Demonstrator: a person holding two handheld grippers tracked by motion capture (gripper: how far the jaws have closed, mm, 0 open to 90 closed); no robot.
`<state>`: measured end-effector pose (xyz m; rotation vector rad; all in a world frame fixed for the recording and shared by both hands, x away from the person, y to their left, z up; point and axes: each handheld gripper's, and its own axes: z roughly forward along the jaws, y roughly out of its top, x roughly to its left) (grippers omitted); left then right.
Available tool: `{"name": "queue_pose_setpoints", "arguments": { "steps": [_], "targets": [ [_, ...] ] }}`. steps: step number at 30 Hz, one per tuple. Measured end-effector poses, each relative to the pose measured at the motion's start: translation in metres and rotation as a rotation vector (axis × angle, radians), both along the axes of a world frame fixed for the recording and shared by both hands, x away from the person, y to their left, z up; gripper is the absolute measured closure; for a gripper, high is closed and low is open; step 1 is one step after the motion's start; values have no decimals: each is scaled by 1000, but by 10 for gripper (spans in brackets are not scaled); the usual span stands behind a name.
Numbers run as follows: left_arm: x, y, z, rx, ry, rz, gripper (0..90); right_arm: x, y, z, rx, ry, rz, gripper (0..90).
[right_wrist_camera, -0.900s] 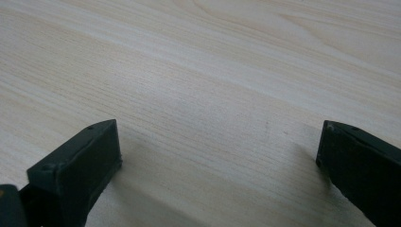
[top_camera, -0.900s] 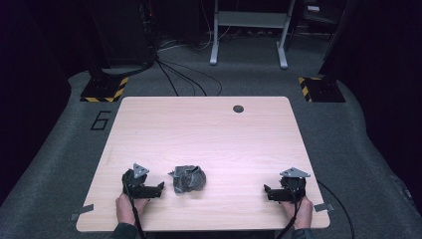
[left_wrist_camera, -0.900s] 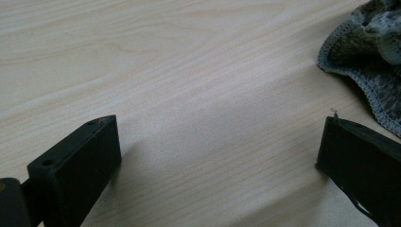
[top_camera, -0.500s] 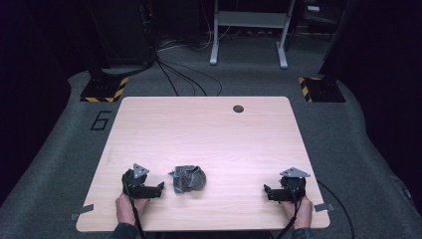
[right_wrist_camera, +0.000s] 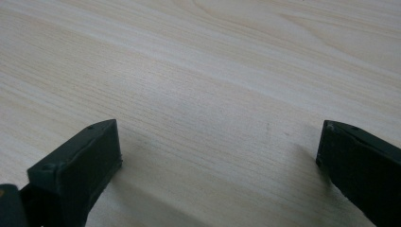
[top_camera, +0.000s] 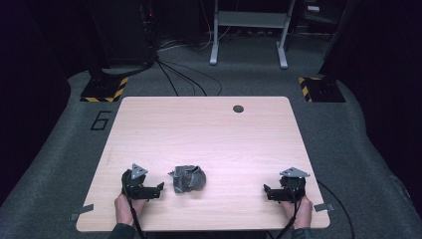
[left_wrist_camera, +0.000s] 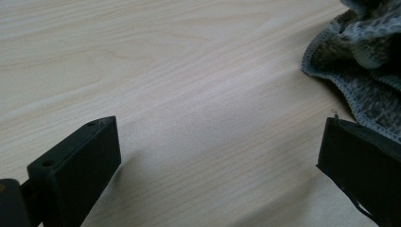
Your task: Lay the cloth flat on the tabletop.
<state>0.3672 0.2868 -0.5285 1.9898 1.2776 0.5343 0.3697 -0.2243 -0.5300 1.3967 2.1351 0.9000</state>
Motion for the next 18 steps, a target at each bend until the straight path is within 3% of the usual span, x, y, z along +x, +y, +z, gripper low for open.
{"name": "queue_pose_setpoints", "arguments": {
  "steps": [1,6,7,9,18],
  "targets": [
    [-1,-1,1,-30,-1,-9,0,0,0,0,0,0,-1,0],
    [-3,-5,7,-78,0,-21,0,0,0,0,0,1,-1,2],
    [-4,-8,13,-108,7,-33,0,0,1,0,6,-3,-6,9],
    [-6,-13,19,-122,-3,-50,0,0,0,0,4,-1,-2,8],
    [-7,-33,42,-114,-40,-108,7,0,0,0,-1,-1,0,11]
  ]
}}
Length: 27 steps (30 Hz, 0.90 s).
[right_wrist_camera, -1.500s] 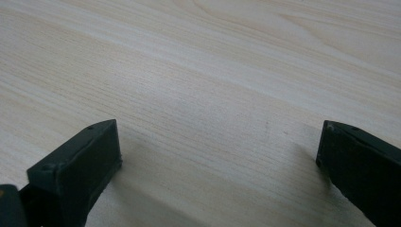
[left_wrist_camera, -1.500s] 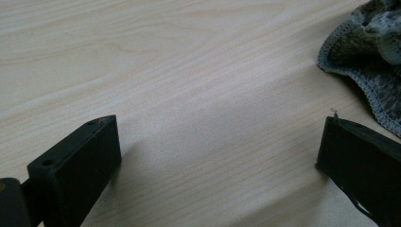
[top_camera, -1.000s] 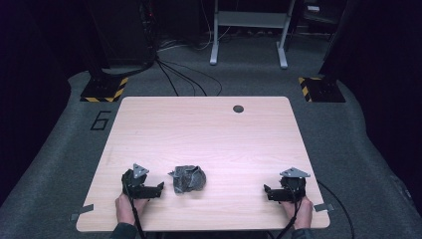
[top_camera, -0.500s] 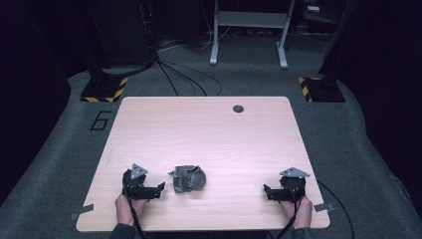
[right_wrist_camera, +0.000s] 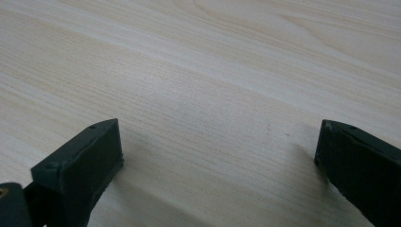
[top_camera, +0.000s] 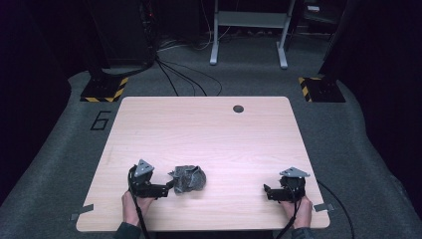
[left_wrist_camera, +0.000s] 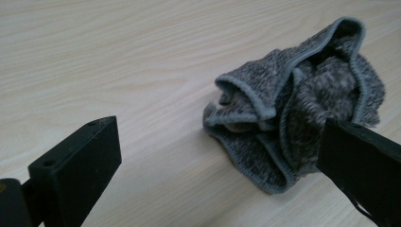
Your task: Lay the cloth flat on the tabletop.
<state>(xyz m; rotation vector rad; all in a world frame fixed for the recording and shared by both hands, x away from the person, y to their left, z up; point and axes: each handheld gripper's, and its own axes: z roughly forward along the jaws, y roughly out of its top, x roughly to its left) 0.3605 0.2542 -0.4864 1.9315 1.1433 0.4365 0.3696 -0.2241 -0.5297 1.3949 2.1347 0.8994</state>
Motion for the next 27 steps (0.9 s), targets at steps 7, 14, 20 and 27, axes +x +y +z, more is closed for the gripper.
{"name": "queue_pose_setpoints", "arguments": {
  "steps": [7,14,20,27],
  "targets": [
    [13,-10,0,4,14,-21,240,0,1,0,10,-5,-13,15],
    [18,-20,-14,-2,57,-84,448,-1,1,0,3,-1,-9,22],
    [16,-29,-20,-31,57,-109,760,-1,0,3,34,7,-13,75],
    [15,-37,-21,-53,60,-132,810,-3,21,22,123,19,65,138]
  ]
}}
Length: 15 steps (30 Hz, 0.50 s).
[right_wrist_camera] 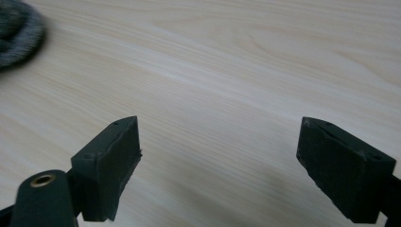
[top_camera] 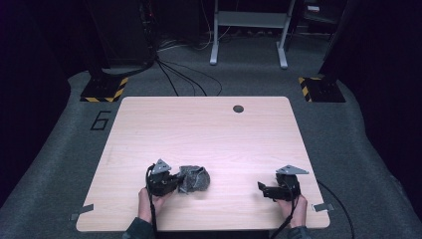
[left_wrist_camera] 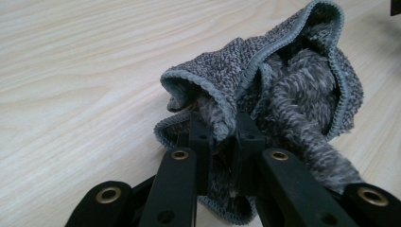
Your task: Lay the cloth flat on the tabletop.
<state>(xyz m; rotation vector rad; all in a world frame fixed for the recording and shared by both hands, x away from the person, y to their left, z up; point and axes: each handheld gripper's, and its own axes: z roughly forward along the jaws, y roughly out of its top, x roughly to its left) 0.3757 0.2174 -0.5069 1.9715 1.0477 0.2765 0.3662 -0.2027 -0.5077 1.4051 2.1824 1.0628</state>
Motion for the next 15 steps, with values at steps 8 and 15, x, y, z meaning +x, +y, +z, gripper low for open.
{"name": "queue_pose_setpoints", "arguments": {
  "steps": [8,15],
  "targets": [
    [-2,-10,5,-7,-2,-33,804,0,64,30,30,-27,167,227],
    [-1,-21,8,-6,12,-59,737,7,124,48,33,-69,301,371]
  ]
}}
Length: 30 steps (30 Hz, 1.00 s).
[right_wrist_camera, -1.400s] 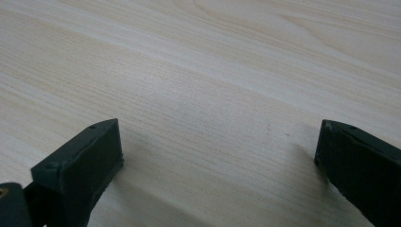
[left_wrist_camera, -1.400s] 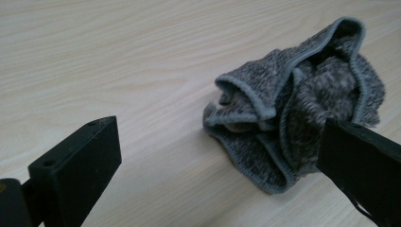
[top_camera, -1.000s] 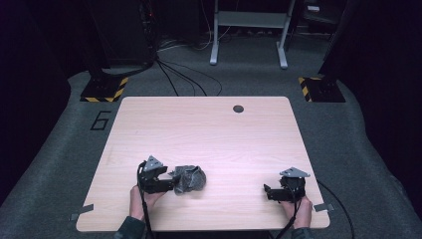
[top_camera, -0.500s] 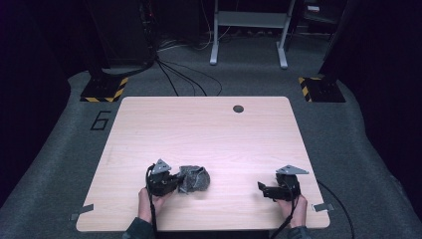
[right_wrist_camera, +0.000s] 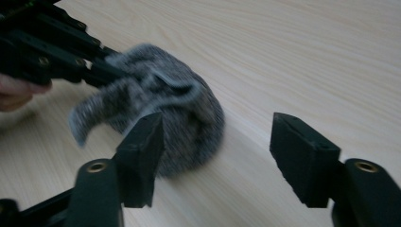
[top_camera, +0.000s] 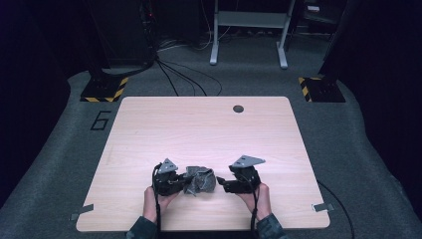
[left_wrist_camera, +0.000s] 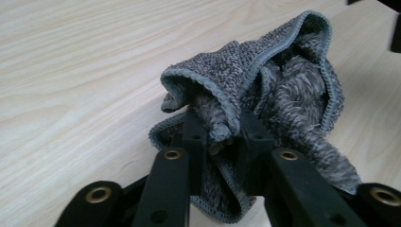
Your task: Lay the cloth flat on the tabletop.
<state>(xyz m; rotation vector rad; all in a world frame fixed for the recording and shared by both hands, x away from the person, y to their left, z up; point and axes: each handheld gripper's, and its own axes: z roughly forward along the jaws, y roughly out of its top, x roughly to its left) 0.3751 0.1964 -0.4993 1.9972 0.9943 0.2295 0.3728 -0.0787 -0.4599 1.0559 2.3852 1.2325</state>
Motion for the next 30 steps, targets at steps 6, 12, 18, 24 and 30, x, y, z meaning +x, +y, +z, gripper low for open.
{"name": "queue_pose_setpoints", "arguments": {
  "steps": [6,12,18,24,30],
  "targets": [
    [-3,-5,1,30,-17,-17,584,13,35,3,-57,16,51,603],
    [-7,-1,-4,36,-24,-15,752,15,41,-4,-94,16,22,825],
    [-7,5,-3,18,-29,-7,835,13,35,-1,-90,-9,-5,864],
    [-9,14,1,-1,-41,19,841,10,22,8,-71,-44,-60,867],
    [-10,24,1,-19,-34,50,841,9,7,12,-95,-54,-95,867]
  ]
}}
